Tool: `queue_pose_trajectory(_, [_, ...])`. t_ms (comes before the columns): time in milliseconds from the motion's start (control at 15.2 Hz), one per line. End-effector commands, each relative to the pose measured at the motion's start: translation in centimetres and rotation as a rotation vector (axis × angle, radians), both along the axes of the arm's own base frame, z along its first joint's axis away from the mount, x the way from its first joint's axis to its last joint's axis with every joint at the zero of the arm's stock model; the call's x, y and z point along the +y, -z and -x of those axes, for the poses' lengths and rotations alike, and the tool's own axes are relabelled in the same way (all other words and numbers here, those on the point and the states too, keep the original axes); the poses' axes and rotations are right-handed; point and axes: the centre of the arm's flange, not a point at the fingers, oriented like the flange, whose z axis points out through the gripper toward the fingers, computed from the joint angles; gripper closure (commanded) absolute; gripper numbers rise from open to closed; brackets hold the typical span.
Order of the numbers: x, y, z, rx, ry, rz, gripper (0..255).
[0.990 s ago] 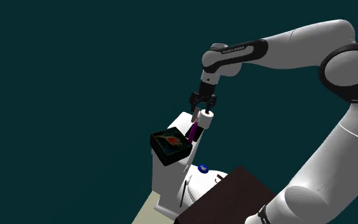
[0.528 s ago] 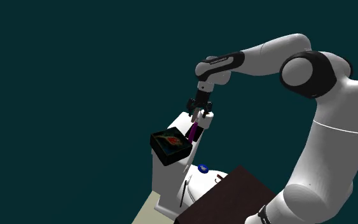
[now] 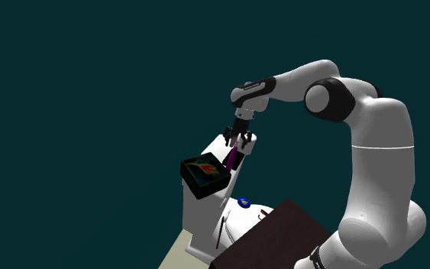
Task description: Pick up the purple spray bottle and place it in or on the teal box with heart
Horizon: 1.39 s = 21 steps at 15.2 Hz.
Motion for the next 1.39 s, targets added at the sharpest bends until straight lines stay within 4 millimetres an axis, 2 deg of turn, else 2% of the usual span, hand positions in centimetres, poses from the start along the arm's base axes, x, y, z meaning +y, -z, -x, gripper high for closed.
queue_pose_trajectory(0, [0.1,1.0,-0.1,0.003,0.005,-0.001,0])
queue_pose_trajectory(330, [0.8,3.8,0.6,0.003,0.005,-0.001,0])
queue_pose_trajectory(858, [0.8,3.8,0.6,0.003,0.005,-0.001,0])
queue_pose_trajectory(924, [0.8,3.8,0.6,0.003,0.005,-0.001,255])
queue_pose_trajectory(1320, [0.8,3.8,0.6,0.003,0.005,-0.001,255])
